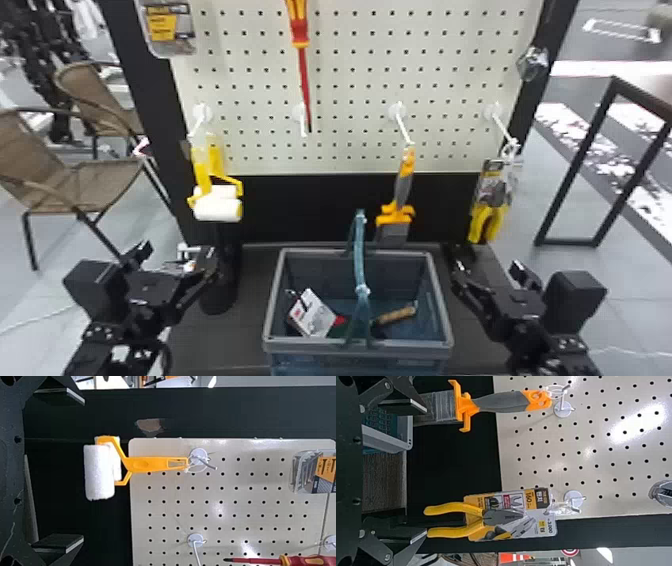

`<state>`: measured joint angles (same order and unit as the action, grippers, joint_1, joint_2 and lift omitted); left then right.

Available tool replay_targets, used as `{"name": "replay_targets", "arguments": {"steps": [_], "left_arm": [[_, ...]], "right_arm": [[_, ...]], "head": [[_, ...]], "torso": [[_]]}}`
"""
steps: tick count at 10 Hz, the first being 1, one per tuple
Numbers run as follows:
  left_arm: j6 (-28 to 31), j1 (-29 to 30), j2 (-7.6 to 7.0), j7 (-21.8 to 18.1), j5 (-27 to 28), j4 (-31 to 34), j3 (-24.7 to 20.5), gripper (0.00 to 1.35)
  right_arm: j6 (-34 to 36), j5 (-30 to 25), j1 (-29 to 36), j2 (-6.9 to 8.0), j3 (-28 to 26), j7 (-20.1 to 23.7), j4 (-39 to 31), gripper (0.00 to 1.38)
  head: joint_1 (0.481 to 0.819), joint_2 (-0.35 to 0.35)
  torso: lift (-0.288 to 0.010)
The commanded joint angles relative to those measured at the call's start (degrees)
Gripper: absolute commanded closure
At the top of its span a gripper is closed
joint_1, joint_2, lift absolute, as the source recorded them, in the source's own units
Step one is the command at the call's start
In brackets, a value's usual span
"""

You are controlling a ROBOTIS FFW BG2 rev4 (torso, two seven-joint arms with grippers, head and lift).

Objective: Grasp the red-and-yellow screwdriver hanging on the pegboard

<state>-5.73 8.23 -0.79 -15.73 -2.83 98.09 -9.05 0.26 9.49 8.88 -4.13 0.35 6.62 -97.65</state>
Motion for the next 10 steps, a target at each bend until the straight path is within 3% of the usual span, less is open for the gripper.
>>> {"name": "replay_targets", "arguments": {"steps": [1,7,10], "left_arm": [[-0.07,0.03,0.00,0.00,0.02,0.00,-0.09,0.10],[0.64,-0.06,0.18,0.00,-1.12,0.26,0.26,0.09],[10.22,-2.08,-1.14,-1.41,-4.29,6.24,1.76,0.09]], "right_arm": [[-0.09,0.00,0.00,0.08,0.00,-0.02,0.00,0.22],[-0.35,0.09,0.00,0.17,0.00,0.06,0.09,0.22],[-0.35,0.26,0.00,0.17,0.00,0.06,0.17,0.22]], "head": [[0.549,0.000],[0.549,0.000],[0.549,0.000]], "torso": [[-0.100],[-0.100],[-0.100]]}}
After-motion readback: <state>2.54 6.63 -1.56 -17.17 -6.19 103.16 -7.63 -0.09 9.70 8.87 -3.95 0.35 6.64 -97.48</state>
